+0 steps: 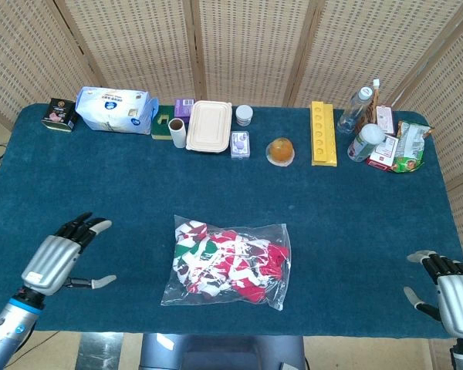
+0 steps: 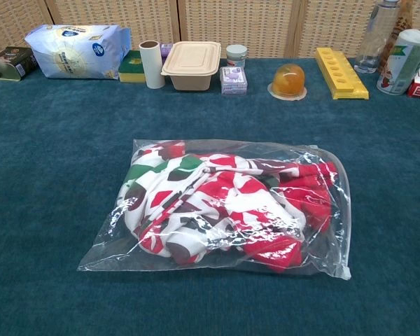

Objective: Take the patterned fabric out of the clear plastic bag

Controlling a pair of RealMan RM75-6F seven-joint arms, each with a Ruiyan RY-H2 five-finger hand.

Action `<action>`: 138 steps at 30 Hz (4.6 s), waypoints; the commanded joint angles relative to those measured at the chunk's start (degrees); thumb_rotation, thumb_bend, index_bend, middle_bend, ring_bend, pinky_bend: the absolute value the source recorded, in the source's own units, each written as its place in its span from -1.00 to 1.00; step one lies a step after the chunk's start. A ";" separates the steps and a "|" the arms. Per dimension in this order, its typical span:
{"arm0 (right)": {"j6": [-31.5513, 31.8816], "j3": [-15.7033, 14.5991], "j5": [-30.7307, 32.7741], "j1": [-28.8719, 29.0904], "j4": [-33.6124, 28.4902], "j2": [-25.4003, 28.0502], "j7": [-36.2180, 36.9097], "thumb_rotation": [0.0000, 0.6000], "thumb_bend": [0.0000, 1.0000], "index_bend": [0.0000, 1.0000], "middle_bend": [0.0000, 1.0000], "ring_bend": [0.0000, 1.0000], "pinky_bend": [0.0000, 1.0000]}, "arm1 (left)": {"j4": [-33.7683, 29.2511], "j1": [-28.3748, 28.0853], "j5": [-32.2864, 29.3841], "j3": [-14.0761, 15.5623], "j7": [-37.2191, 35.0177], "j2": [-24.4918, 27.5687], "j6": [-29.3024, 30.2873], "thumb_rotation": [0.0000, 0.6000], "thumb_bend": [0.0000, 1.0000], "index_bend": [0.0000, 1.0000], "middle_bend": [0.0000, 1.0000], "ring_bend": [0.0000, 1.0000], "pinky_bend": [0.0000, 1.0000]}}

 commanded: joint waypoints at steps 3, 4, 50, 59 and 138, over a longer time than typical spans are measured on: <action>0.36 -0.07 -0.23 -0.25 0.59 -0.04 0.73 1.00 -0.47 -0.30 -0.31 -0.23 -0.19 | -4.23 -7.13 -4.96 -2.29 13.30 -4.84 -9.71 0.19 -0.93 -1.00 -0.88 -1.00 -0.79; 0.37 -0.07 -0.21 -0.27 0.68 -0.02 0.85 1.00 -0.47 -0.30 -0.31 -0.23 -0.19 | -4.40 -7.58 -5.47 -2.47 14.72 -5.48 -10.17 0.24 -0.93 -1.00 -0.90 -1.00 -0.79; -1.00 1.37 3.01 -0.28 -1.32 0.38 -0.13 1.00 -0.47 -0.30 -0.31 -0.23 -0.19 | 19.53 -32.83 -28.63 -15.72 24.62 -24.21 -24.65 0.90 -0.88 -1.00 -0.96 -1.00 -0.81; -1.55 1.76 3.29 0.18 -1.32 0.43 0.09 1.00 -0.47 -0.30 -0.31 -0.23 -0.19 | 9.16 -31.13 -17.21 -13.25 10.13 -10.05 -28.60 0.88 -0.88 -1.00 -0.96 -1.00 -0.81; -0.10 8.75 -3.21 7.61 -2.81 4.09 7.71 1.00 -0.49 -0.32 -0.23 -0.03 0.05 | 79.43 -46.64 10.14 -0.47 -35.68 -51.89 18.52 1.00 -0.38 0.79 0.50 0.43 0.34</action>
